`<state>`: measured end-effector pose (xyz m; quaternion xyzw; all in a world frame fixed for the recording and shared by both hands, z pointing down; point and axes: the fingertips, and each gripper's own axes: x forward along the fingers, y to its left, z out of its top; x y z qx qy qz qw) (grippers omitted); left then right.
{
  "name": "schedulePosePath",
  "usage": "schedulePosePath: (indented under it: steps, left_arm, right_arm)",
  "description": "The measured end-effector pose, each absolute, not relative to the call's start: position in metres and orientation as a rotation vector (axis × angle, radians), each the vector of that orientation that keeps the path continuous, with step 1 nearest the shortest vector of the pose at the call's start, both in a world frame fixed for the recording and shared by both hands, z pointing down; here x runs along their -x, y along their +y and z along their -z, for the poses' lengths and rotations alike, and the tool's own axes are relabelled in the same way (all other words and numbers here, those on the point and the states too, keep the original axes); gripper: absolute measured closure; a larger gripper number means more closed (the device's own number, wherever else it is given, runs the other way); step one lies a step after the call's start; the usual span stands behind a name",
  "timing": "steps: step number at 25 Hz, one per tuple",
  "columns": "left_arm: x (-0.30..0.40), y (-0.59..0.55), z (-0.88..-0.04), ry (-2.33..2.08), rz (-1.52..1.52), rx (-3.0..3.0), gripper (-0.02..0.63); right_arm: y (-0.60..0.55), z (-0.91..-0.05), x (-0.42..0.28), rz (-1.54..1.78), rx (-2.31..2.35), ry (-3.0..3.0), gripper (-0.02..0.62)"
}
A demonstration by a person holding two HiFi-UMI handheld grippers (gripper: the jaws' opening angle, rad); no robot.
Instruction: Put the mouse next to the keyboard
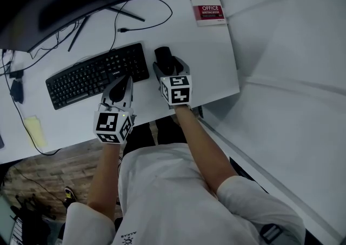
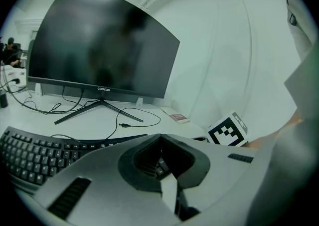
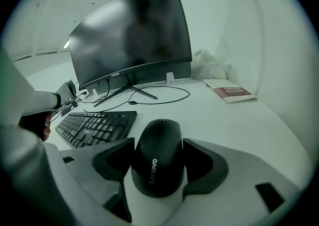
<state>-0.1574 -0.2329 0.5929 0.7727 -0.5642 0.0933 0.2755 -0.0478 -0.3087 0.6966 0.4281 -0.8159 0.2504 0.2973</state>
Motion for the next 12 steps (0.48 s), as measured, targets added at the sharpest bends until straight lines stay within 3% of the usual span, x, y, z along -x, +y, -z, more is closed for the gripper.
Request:
schedulePosePath:
  steps: [12]
  left_arm:
    - [0.1594,-0.2379,-0.5947,-1.508,-0.253,-2.081,0.600]
  right_arm:
    - [-0.3130,-0.7040,0.0492,-0.662,-1.135,-2.148,0.284]
